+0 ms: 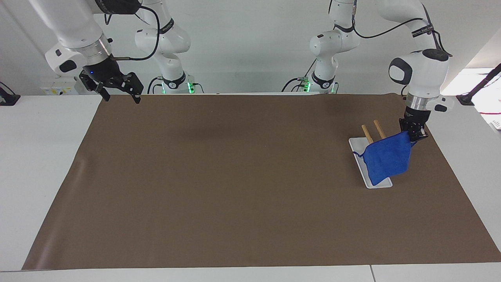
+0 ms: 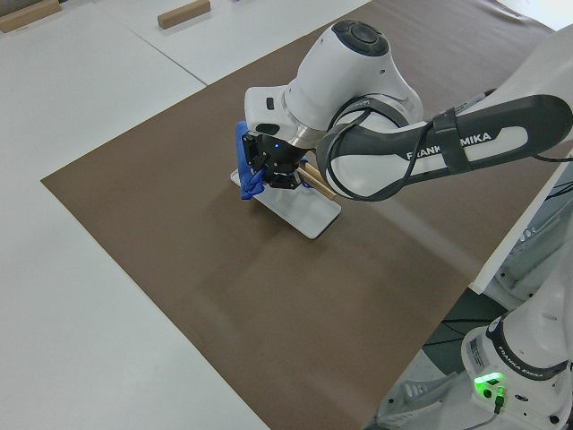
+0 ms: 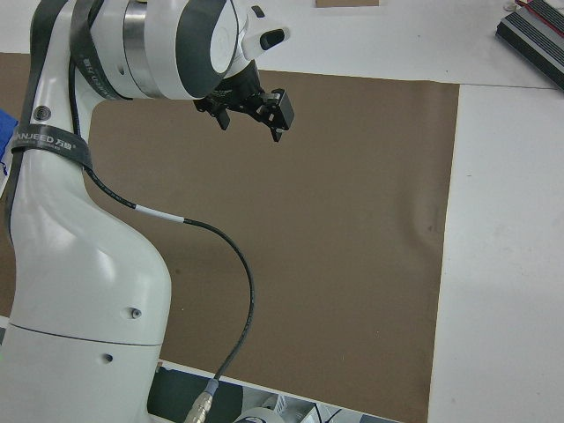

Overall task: Right arm passes towel to left arm to hang
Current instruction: 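Drape the towel over the rack bar with the left gripper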

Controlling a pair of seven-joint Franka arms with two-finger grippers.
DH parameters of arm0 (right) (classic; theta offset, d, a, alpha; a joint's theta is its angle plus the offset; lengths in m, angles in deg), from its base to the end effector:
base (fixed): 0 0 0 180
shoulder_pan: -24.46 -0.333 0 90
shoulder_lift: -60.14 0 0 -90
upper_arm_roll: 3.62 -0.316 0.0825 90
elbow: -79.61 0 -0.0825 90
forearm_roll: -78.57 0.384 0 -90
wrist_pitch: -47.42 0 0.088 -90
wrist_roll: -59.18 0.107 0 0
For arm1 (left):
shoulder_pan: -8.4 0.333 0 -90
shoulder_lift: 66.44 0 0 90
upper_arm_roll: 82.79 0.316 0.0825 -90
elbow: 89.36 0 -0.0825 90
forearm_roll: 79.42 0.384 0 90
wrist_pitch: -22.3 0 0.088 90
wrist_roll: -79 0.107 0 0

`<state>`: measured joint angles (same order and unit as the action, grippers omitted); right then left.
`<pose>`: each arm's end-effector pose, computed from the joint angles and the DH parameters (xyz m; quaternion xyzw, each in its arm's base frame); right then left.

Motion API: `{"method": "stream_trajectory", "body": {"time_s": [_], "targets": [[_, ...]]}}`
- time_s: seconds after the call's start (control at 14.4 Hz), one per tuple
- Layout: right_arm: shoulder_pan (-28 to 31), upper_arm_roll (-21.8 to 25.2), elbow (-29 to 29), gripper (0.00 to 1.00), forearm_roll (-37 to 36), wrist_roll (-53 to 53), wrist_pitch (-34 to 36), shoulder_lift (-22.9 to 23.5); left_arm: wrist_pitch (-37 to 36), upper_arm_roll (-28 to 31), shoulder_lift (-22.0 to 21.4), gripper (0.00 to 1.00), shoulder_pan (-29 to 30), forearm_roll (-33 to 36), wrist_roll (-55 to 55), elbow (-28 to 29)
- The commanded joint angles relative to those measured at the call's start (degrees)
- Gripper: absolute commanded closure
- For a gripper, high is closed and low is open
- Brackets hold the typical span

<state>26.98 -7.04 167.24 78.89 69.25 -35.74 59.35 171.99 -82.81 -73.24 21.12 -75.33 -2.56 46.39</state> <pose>0.5379 0.0094 0.6412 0.9963 -0.0797 -0.0322 0.0007 0.5029 0.1117 0.4104 0.6886 0.7021 0.1615 0.0825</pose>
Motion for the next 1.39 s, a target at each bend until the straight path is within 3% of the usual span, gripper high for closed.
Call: {"method": "stream_trajectory", "body": {"time_s": [0.0,0.42,0.55,0.76,1.32], "targets": [[0.29,-0.44,0.79,0.00,-0.23,1.27,-0.33,-0.79,-0.01,-0.43,-0.76,0.00,0.82,1.00,0.26,0.57],[0.38,-0.44,0.79,0.00,-0.23,1.27,-0.51,-0.79,-12.66,-0.86,1.88,0.00,-1.02,1.00,0.61,-11.54],[0.29,-0.44,0.79,0.00,-0.23,1.27,-0.42,-0.79,-13.11,-0.78,1.97,0.00,-3.83,1.00,4.02,-14.19],[0.21,-0.44,0.79,0.00,-0.23,1.10,-0.42,-0.79,-14.77,-0.78,1.79,0.00,-8.31,1.00,16.47,-15.34],[0.21,-0.44,0.97,0.00,-0.23,0.57,0.10,-0.88,-29.27,-0.87,1.88,0.00,-18.77,0.56,53.66,-20.51]]}}
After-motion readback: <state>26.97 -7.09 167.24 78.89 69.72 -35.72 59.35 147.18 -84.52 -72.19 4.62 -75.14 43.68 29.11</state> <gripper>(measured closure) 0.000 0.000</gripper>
